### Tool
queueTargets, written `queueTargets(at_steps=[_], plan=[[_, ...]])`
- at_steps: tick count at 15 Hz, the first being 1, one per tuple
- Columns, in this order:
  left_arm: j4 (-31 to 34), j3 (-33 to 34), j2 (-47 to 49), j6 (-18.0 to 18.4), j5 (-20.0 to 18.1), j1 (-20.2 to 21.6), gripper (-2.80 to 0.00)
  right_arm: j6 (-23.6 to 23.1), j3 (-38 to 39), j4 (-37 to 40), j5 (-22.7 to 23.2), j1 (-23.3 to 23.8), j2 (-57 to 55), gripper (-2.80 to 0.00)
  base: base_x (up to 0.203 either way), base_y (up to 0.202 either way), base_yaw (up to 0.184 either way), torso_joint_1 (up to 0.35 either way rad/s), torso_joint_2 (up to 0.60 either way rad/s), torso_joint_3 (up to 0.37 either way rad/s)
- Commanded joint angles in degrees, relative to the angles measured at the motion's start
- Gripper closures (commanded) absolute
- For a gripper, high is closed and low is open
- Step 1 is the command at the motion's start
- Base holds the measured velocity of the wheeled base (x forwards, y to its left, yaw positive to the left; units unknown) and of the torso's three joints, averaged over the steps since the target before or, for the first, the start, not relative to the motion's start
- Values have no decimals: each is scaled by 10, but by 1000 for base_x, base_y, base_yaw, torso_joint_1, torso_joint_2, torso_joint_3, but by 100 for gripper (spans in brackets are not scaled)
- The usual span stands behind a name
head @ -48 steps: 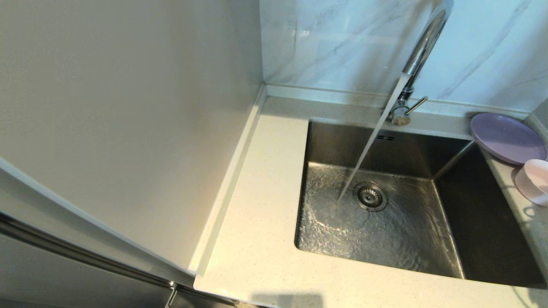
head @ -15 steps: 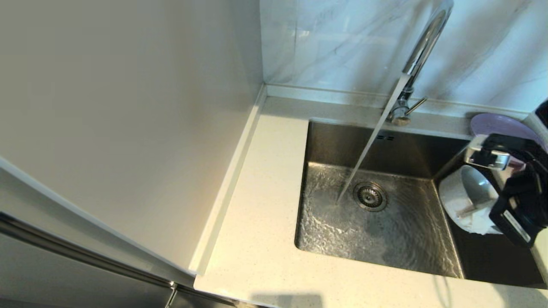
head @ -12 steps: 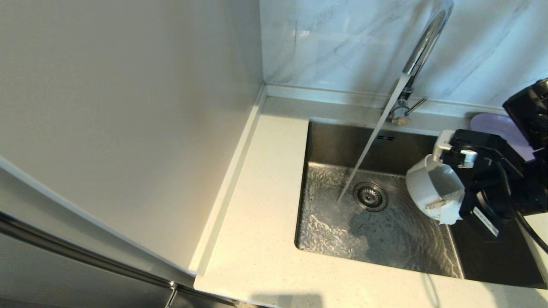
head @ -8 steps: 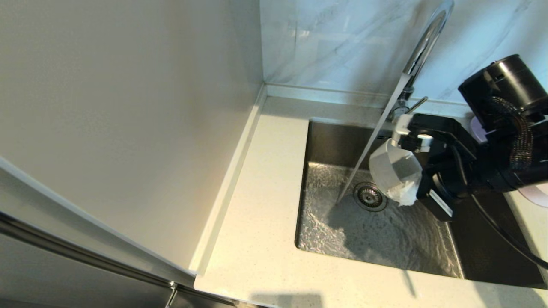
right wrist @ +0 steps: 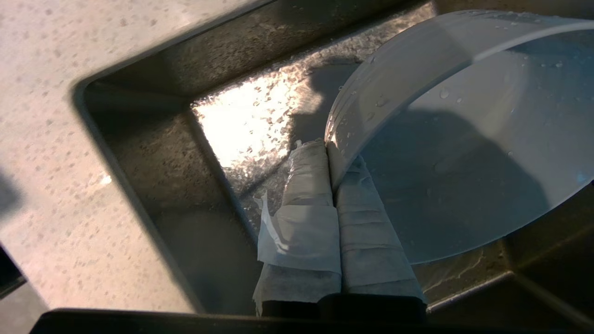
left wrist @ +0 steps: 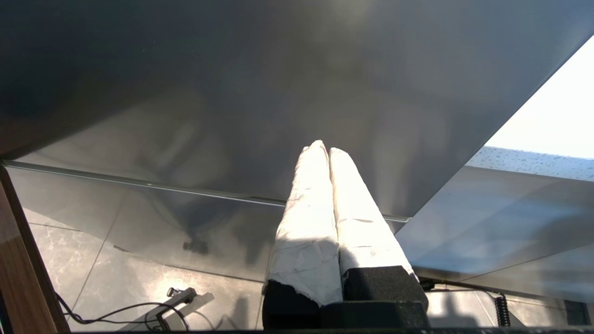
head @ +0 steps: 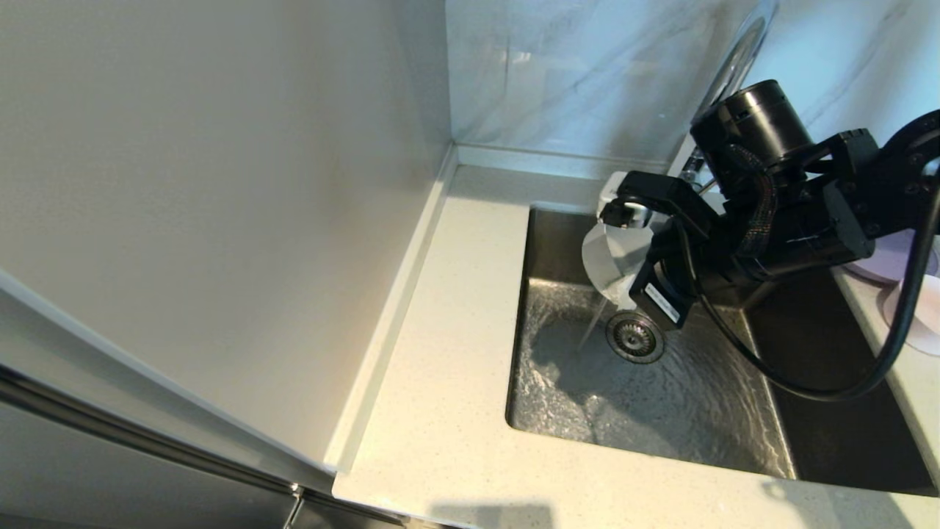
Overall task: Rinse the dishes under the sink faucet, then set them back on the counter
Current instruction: Rinse the bowl
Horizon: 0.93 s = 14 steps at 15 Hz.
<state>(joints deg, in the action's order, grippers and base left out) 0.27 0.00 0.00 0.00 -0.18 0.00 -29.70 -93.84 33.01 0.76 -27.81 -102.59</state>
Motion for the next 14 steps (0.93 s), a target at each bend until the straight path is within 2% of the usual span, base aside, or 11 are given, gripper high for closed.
queueTargets(at_steps=[1,9,14], plan=[[0,0,0,0,0,0,0,1,-9,-10,-10,6,-22,0,0,0,0,0,0,0],[0,0,0,0,0,0,0,2,-54,-14,-33,36,-59,0,0,0,0,0,0,0],[0,0,0,0,0,0,0,-2,-44,-13,-32,90,-18,0,0,0,0,0,0,0]])
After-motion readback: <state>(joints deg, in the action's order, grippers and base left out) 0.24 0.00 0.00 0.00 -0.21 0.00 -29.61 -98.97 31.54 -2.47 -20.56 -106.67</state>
